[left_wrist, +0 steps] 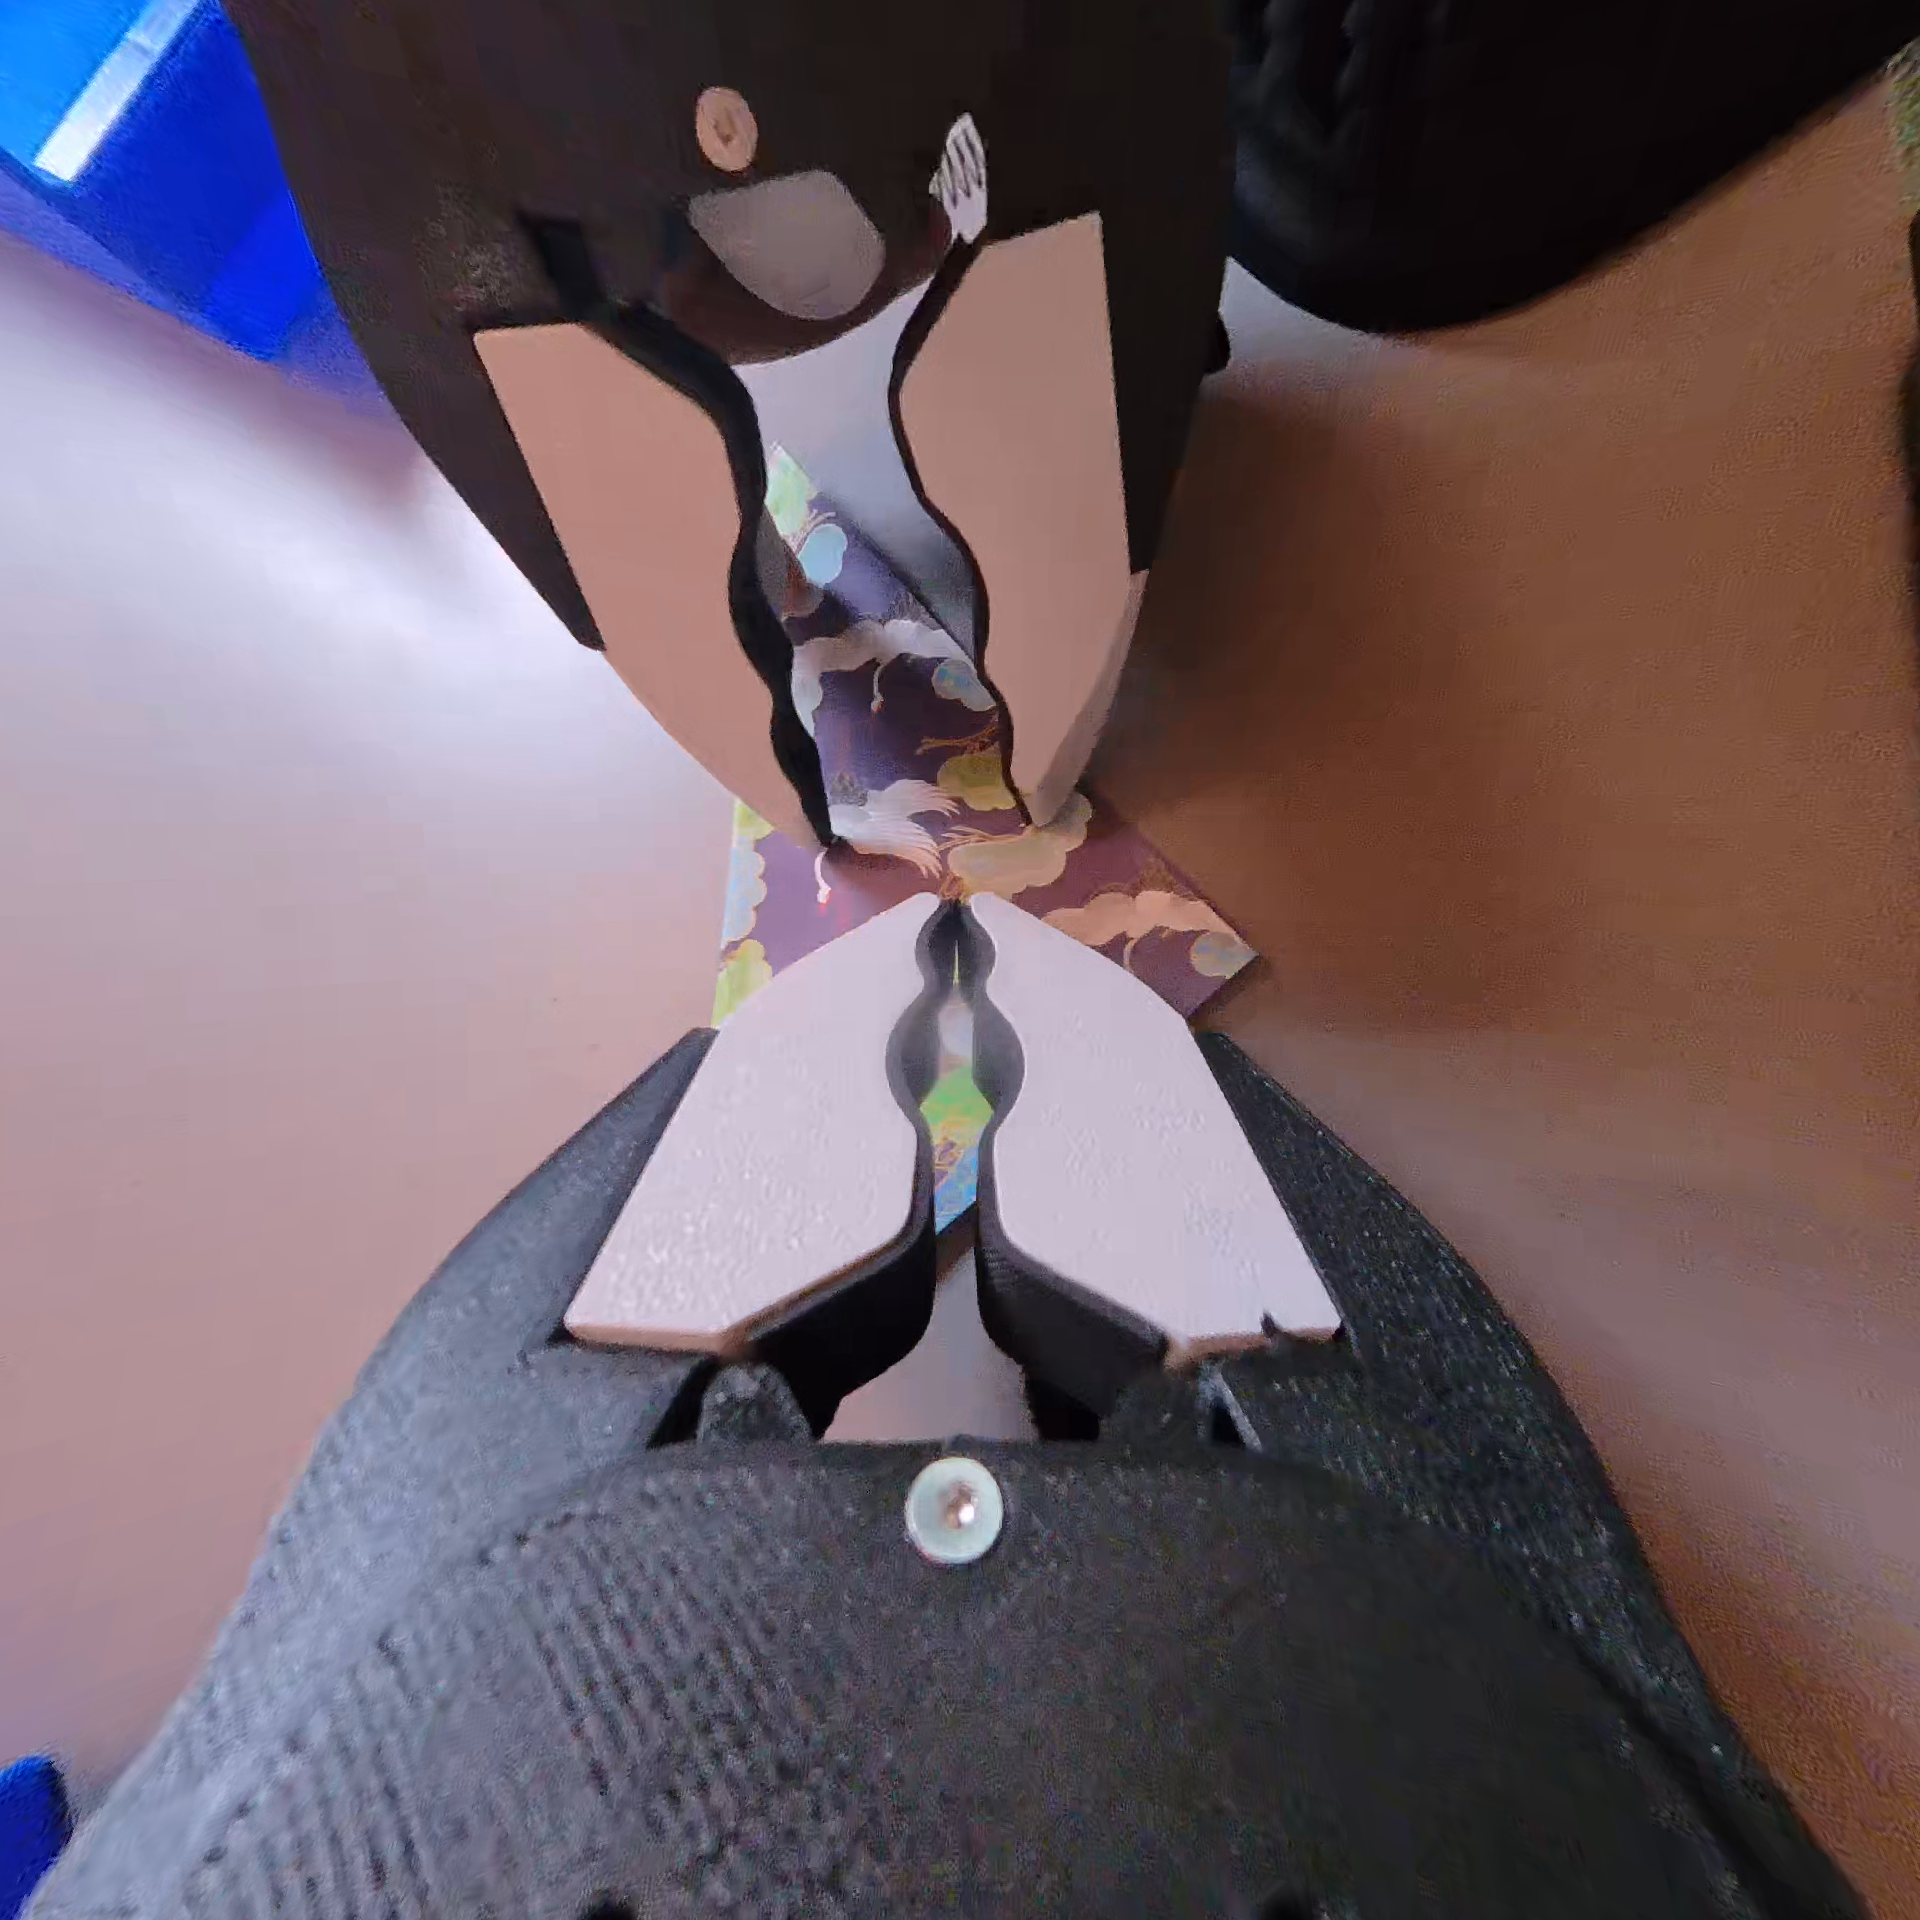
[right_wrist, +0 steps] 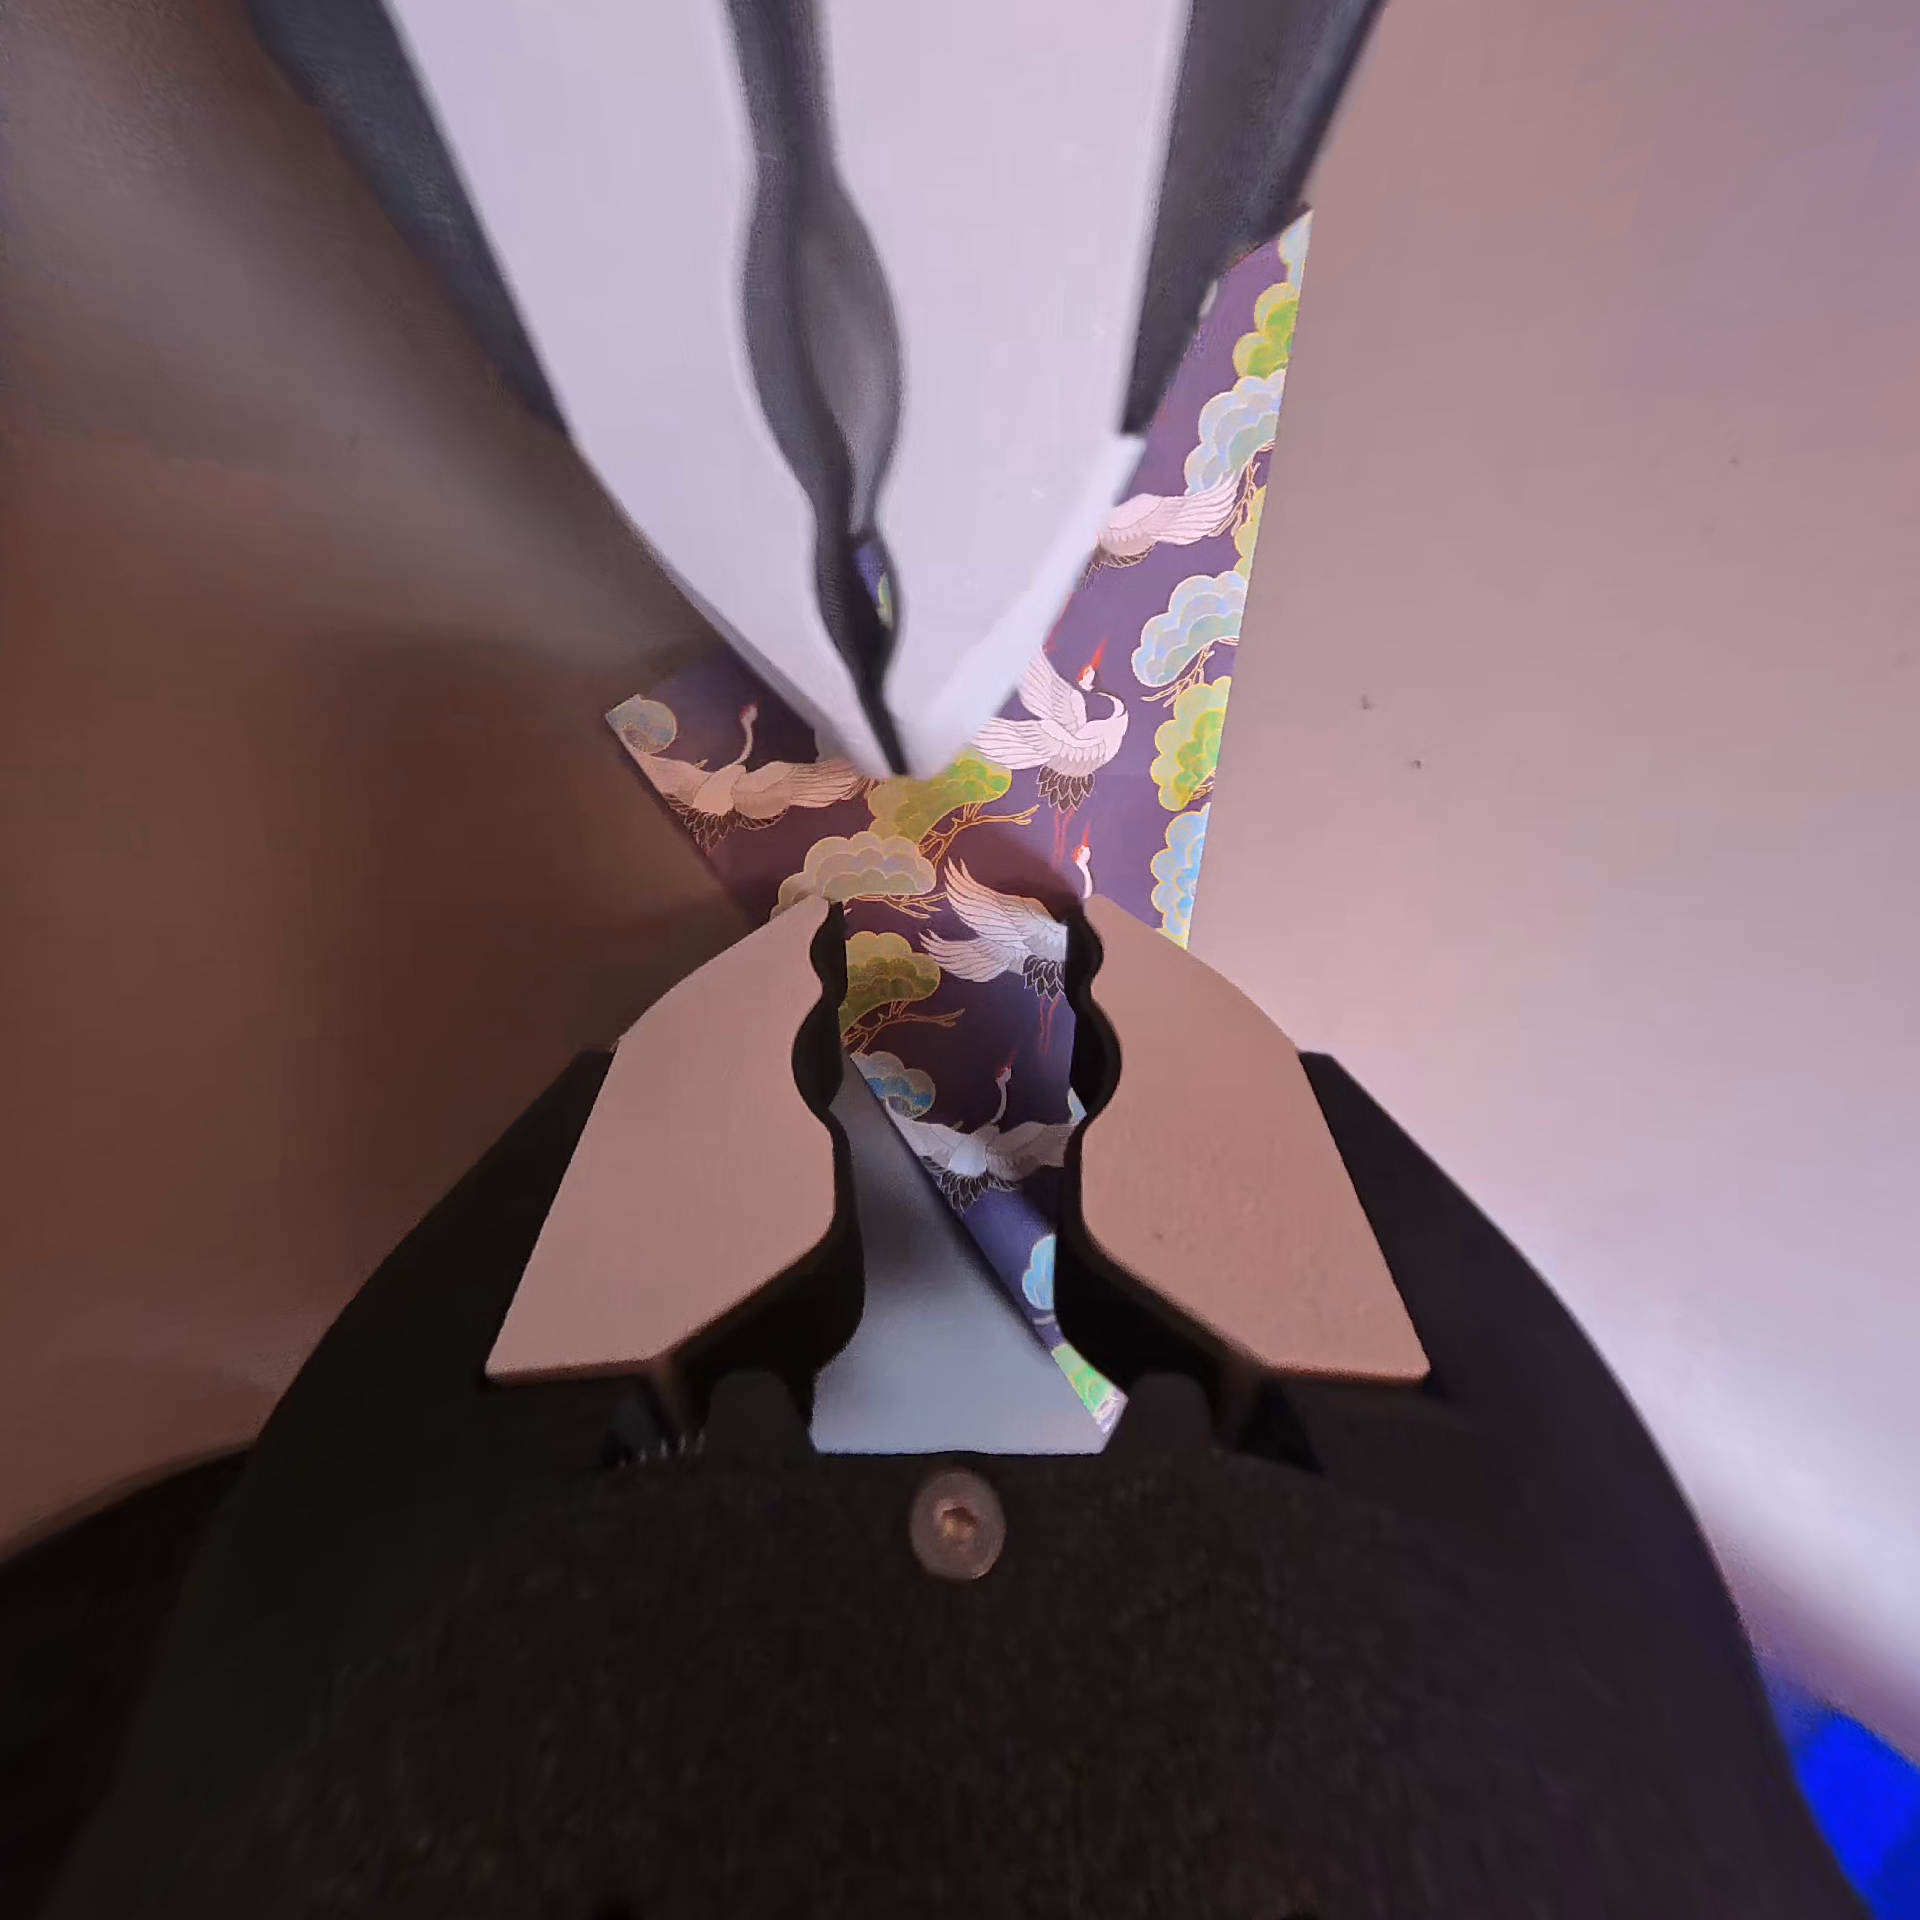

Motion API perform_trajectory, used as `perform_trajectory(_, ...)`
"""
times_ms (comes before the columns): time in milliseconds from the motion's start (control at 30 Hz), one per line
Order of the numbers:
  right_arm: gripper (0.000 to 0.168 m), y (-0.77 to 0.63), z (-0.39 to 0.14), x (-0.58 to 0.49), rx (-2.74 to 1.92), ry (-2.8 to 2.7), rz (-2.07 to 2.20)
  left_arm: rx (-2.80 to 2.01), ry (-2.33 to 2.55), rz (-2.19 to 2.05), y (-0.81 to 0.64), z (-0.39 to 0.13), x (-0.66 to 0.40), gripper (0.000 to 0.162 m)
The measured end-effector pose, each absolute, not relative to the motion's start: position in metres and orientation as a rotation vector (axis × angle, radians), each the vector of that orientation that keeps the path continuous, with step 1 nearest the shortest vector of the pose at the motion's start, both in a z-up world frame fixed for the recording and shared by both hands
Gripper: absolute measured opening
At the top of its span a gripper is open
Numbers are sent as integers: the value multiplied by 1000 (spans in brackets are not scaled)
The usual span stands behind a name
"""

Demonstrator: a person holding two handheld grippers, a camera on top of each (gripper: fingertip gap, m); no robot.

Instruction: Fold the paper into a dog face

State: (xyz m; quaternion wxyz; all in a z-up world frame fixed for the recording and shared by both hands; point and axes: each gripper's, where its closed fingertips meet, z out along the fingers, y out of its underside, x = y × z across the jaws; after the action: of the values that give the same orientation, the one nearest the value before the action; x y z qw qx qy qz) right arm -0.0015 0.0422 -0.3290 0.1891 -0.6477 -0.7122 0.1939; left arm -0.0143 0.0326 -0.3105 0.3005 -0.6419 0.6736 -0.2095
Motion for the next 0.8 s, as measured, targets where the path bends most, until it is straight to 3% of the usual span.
perform_trajectory(300, 45, 60, -307, 23, -1962, -1702, 628, -1670, 1807, -395, 51, -328, -13, 0)
perform_trajectory(533, 42, 81, -322, 83, -2289, -1291, 746, -1722, 1769, -349, 51, -328, -13, 0)
perform_trajectory(633, 36, 74, -321, 79, -2309, -1313, 818, -1744, 1742, -338, 51, -328, -13, 0)
perform_trajectory(800, 7, 71, -323, 67, -2302, -1393, 840, -1785, 1692, -346, 51, -328, -14, 0)
